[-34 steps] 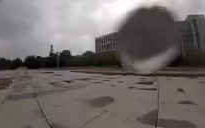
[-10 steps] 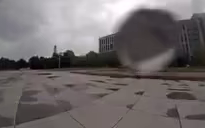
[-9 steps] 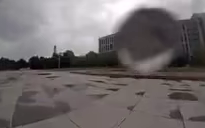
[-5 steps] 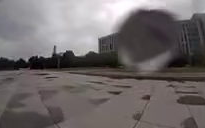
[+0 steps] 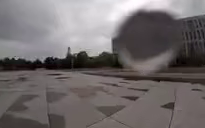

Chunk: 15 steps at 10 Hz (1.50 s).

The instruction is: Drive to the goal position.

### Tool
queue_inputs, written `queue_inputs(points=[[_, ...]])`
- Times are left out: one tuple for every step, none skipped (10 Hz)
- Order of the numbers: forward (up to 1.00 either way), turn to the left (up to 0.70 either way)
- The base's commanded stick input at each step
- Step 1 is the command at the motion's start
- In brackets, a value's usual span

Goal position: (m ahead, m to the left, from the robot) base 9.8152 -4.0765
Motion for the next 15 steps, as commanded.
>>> queue_inputs(points=[[0.70,0.00],[0.70,0.00],[0.70,0.02],[0.70,0.03],[0.70,0.22],[0.70,0.35],[0.70,0.23],[0.70,0.06],[0.70,0.00],[0.70,0.00],[0.70,0.00],[0.70,0.00],[0.70,0.00],[0.70,0.00],[0.70,0.00]])
